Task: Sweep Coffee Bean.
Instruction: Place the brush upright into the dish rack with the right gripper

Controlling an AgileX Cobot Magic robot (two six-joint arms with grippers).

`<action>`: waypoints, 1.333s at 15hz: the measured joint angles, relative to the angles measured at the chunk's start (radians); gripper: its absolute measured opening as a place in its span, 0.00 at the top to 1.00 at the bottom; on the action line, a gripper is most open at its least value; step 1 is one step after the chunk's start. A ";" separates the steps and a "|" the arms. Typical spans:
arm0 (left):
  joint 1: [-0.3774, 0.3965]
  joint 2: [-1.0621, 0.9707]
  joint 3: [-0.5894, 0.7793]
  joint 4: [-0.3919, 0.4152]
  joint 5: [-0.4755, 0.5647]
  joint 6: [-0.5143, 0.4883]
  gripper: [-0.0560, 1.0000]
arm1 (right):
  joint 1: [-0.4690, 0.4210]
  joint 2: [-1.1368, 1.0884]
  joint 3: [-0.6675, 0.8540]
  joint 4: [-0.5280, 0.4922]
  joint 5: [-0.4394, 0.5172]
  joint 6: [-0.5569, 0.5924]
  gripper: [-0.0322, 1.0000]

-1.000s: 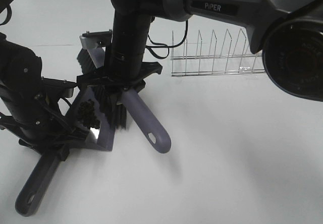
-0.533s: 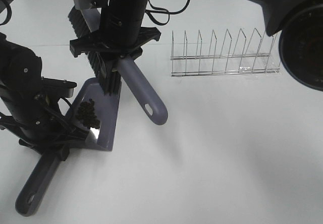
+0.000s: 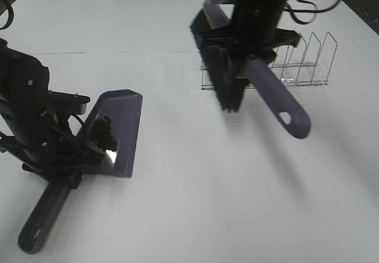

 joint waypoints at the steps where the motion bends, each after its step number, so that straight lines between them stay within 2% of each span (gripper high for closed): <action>1: 0.000 0.000 0.000 0.000 0.000 0.000 0.63 | -0.110 -0.047 0.133 -0.001 0.001 -0.006 0.66; 4: 0.000 0.000 0.000 0.000 0.001 0.000 0.63 | -0.199 -0.060 0.248 -0.030 0.001 -0.027 0.66; 10: 0.000 0.000 0.000 -0.004 0.012 0.000 0.63 | -0.207 -0.012 0.275 -0.112 0.000 -0.031 0.66; 20: 0.000 0.001 0.000 -0.016 0.035 0.000 0.63 | -0.230 0.060 0.258 -0.130 -0.006 -0.031 0.66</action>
